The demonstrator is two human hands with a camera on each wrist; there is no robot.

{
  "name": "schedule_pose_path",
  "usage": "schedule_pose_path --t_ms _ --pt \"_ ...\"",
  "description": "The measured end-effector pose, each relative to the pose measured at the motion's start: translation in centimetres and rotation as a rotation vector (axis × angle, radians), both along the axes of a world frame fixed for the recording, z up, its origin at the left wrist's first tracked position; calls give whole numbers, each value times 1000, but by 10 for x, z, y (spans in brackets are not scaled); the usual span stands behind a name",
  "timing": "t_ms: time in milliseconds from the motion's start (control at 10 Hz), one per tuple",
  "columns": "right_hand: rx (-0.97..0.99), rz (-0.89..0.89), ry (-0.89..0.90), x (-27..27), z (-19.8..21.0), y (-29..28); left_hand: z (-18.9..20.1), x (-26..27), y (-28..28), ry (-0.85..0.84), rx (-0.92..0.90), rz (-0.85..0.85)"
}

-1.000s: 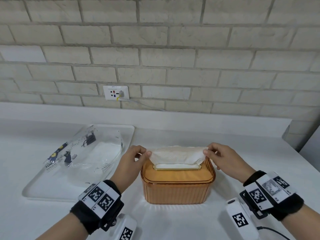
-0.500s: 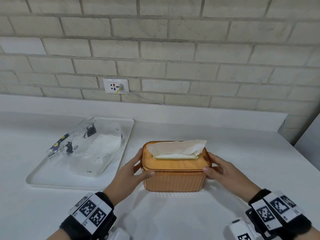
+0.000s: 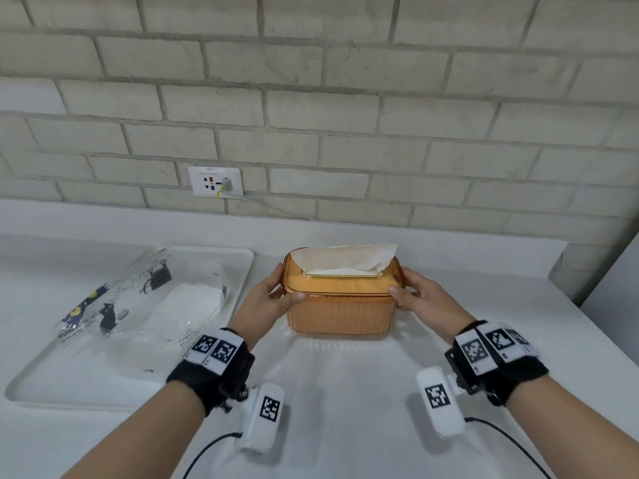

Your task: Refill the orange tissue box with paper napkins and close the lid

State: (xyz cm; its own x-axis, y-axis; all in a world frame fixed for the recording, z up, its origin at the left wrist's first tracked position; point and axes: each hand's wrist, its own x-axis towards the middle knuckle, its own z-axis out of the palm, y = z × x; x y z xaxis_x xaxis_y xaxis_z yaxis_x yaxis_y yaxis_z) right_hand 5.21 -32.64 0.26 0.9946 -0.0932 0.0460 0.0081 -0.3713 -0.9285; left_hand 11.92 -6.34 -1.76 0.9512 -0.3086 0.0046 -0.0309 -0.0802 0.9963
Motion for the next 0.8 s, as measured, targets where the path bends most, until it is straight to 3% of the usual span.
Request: schedule_pose_path --t_ms 300,600,700,800 --pt "1 -105 116 84 -21 -21 -16 82 -31 61 34 32" --pt "117 -96 123 96 -28 -20 -22 106 -31 84 127 -11" --pt "49 -99 192 97 -26 -19 -17 104 -34 96 173 -13" --pt "-149 -143 286 89 -19 -23 -8 80 -32 119 183 -10"
